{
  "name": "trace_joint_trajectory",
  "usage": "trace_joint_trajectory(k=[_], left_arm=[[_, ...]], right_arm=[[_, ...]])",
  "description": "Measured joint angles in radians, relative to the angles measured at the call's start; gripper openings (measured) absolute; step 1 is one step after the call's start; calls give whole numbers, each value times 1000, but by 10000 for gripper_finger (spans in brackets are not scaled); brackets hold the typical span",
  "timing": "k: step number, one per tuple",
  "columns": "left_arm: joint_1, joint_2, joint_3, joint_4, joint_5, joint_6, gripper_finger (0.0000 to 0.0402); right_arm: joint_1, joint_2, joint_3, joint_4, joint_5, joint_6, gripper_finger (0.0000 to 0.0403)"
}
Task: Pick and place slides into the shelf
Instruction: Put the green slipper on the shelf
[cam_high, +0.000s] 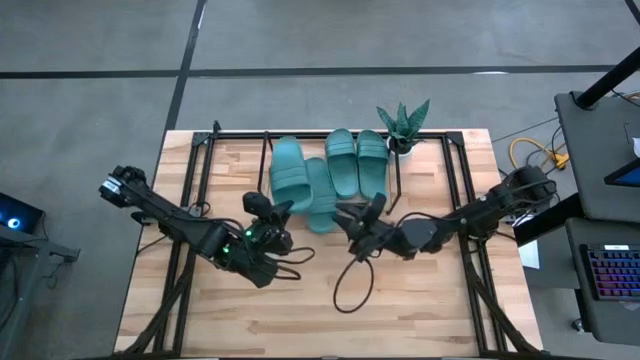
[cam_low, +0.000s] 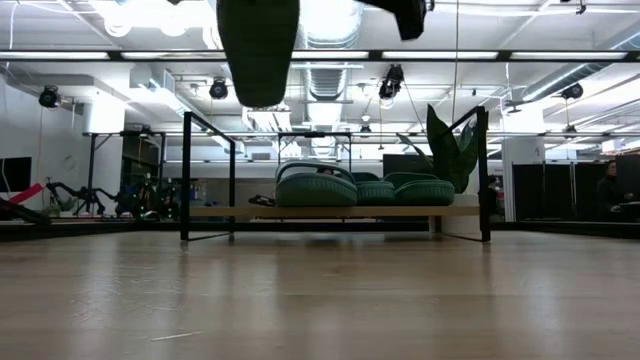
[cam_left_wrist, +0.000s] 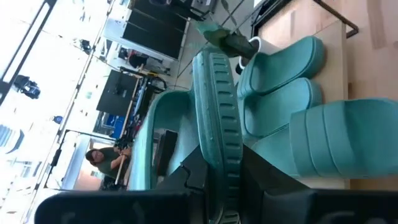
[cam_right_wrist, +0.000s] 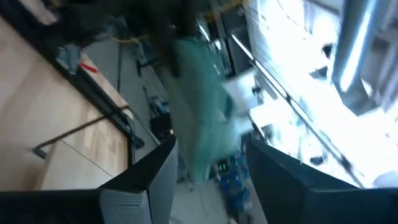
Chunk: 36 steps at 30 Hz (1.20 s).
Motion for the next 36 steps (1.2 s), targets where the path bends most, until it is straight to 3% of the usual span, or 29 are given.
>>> trace_joint_trajectory(k=[3,11,19,36], left_arm=[[-6,0,-53,3,-10,-19,22],[-13,24,-198,17,-46,-11,22],[-16,26,-306,225,6,108,22],[-5,24,-512,420,21,142,22]], right_arm=[[17,-37,-6,3,51,51,178],[52,-157,-89,-2,55,160,176],[51,-244,-179,-1,28,234,175],[51,-260,-221,-2,25,273,173]])
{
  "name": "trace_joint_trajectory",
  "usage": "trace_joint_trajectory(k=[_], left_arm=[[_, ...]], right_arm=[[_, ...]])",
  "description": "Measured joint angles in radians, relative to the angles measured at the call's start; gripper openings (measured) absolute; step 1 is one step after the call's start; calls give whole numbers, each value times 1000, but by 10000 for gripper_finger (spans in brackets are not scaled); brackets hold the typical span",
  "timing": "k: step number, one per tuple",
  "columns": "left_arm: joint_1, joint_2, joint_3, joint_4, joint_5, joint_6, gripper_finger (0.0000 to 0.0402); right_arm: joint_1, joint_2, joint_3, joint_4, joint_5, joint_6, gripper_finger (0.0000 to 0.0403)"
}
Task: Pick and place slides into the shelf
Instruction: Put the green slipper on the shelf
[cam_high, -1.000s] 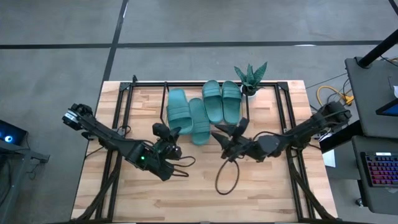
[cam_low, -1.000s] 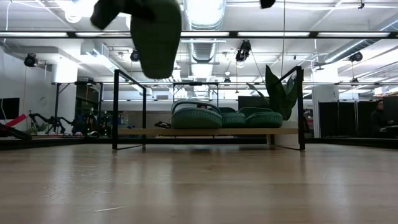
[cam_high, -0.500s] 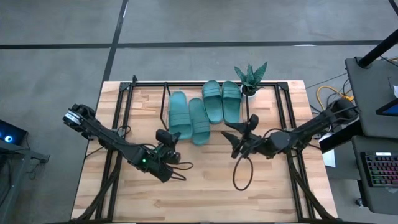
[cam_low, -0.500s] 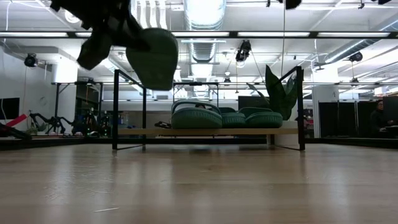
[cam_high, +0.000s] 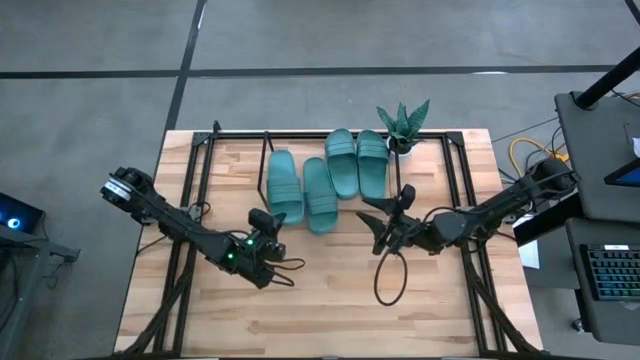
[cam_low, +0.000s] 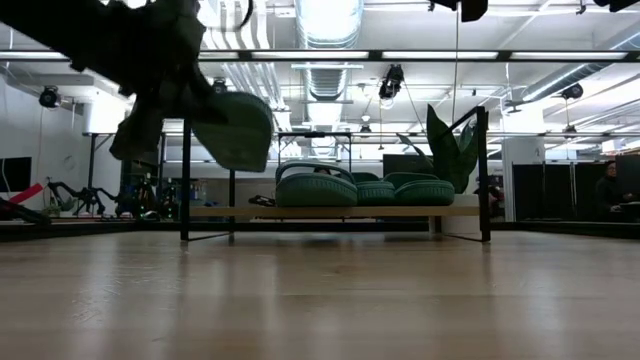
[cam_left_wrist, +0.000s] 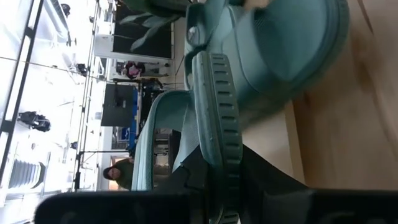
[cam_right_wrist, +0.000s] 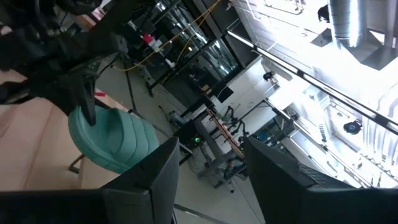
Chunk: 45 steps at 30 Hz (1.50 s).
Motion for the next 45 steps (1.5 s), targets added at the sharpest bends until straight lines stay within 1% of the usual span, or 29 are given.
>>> trace_joint_trajectory(k=[7,10,15,20,23,26,32,39,40,42,45], left_arm=[[4,0,-81,80,-2,-2,22],[8,0,-108,147,3,4,22],[32,0,-153,262,90,54,22],[71,0,-193,283,103,53,22],[86,0,-222,343,146,52,21],[92,0,-234,397,160,57,21],[95,0,-248,489,198,131,21],[120,0,-273,505,232,127,21],[122,0,-273,507,236,113,24],[128,0,-274,507,260,77,45],[138,0,-274,506,356,49,93]], right_arm=[[0,0,-1,0,0,7,173],[0,0,-1,0,1,7,173],[0,1,-1,0,1,9,173],[0,1,-5,0,2,16,173],[0,1,-10,0,3,17,173],[0,1,-15,-1,3,25,173],[0,1,-20,-1,3,33,173],[0,1,-21,0,3,33,173],[0,1,-22,0,3,33,173],[0,1,-22,0,3,33,173],[0,1,-22,0,3,33,173]])
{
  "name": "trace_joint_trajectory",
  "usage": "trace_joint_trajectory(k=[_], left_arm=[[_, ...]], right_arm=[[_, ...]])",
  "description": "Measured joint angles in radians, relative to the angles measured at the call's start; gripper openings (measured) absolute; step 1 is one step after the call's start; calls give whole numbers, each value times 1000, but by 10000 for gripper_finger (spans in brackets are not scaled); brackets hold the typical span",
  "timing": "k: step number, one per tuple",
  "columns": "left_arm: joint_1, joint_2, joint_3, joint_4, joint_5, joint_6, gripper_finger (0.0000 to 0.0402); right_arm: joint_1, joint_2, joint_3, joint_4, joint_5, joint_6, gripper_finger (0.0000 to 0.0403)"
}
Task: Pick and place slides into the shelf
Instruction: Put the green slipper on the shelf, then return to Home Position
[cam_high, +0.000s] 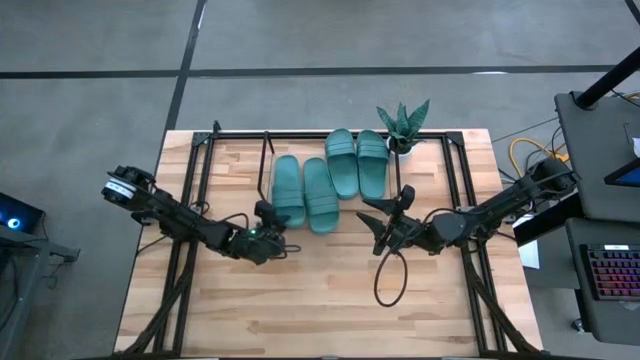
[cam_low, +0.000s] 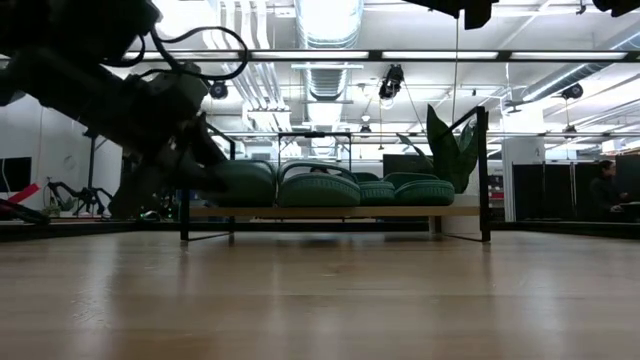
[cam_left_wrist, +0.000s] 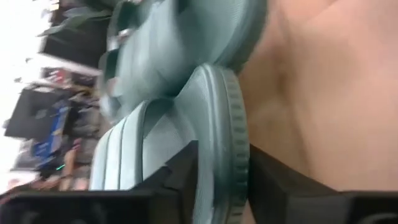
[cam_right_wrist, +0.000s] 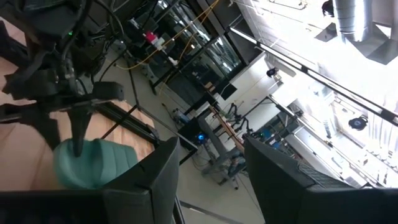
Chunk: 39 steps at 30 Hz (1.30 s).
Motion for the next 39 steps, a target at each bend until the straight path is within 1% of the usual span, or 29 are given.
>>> trace_joint_trajectory(k=[2,5,8,13,17,22,25,27,31,33,35,37,39], left_arm=[[7,0,0,0,42,-2,125],[22,0,4,0,44,-39,168],[30,-9,9,-33,58,-75,204],[32,-29,27,-94,127,-159,249],[32,-70,27,-130,183,-210,272],[30,-172,37,-222,338,-343,280],[23,-254,38,-275,377,-437,281],[14,-309,38,-296,422,-474,281],[4,-402,37,-272,603,-501,281],[4,-434,35,-220,659,-495,278],[4,-449,29,-153,666,-448,269],[5,-455,20,-70,649,-372,252],[10,-455,19,38,569,-285,229]], right_arm=[[0,0,0,0,0,2,173],[0,0,0,0,0,7,173],[0,0,0,0,0,7,173],[0,0,0,0,0,6,173],[0,0,0,0,0,9,173],[0,0,0,1,0,10,173],[0,0,0,1,1,13,173],[0,0,0,0,1,20,173],[0,0,0,0,4,27,173],[0,0,0,0,4,45,173],[0,0,0,0,5,78,173],[0,0,-3,0,5,116,173],[0,0,-10,0,8,169,173]])
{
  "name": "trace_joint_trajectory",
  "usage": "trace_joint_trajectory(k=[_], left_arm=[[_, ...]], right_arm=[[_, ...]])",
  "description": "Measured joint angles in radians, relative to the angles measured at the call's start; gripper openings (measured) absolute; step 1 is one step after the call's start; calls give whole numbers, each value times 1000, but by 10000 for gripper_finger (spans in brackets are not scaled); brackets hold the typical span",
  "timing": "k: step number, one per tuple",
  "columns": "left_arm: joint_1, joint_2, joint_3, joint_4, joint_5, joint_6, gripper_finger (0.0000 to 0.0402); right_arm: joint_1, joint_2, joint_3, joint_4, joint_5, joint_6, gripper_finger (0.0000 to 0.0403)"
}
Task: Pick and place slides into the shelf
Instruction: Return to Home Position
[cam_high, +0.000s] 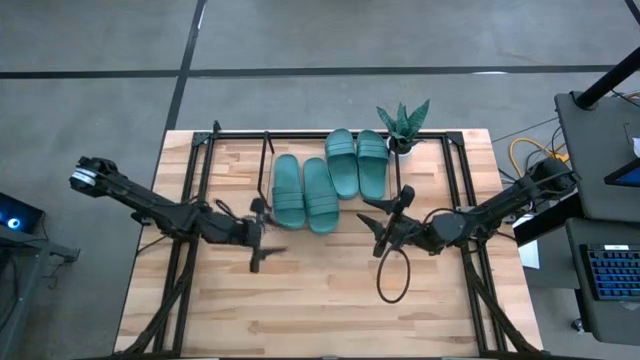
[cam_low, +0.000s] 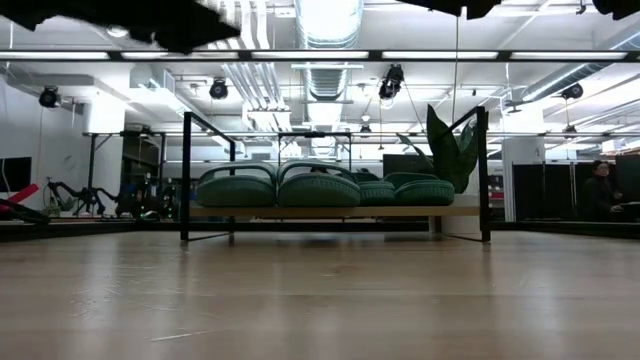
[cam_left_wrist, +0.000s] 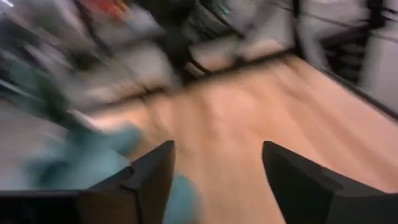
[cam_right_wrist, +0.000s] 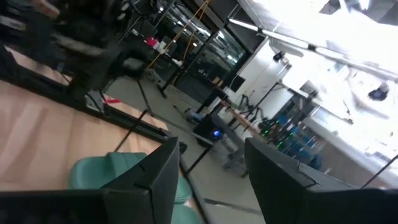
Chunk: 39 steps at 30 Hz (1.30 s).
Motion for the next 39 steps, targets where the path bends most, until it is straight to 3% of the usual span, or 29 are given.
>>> trace_joint_trajectory(k=[3,6,11,13,16,19,25,30,35,39], left_arm=[[10,-1,10,119,-94,173,188],[26,-21,15,136,-95,311,144],[75,-116,15,91,-144,364,71],[96,-159,4,70,-104,362,44],[154,-210,-19,74,106,355,9],[234,-230,-21,77,231,338,6],[352,-284,-27,15,229,342,1],[418,-420,-32,-29,227,368,0],[427,-540,-40,-233,263,312,0],[427,-590,-81,-294,299,278,0]], right_arm=[[0,0,-16,0,0,76,173],[0,0,-19,0,1,72,173],[0,0,-22,0,1,68,173],[0,0,-22,1,1,68,173],[0,0,-22,1,1,68,173],[0,0,-22,1,1,67,173],[0,0,-22,1,1,67,173],[0,0,-27,0,1,66,173],[0,0,-29,0,1,66,173],[0,0,-29,0,1,68,173]])
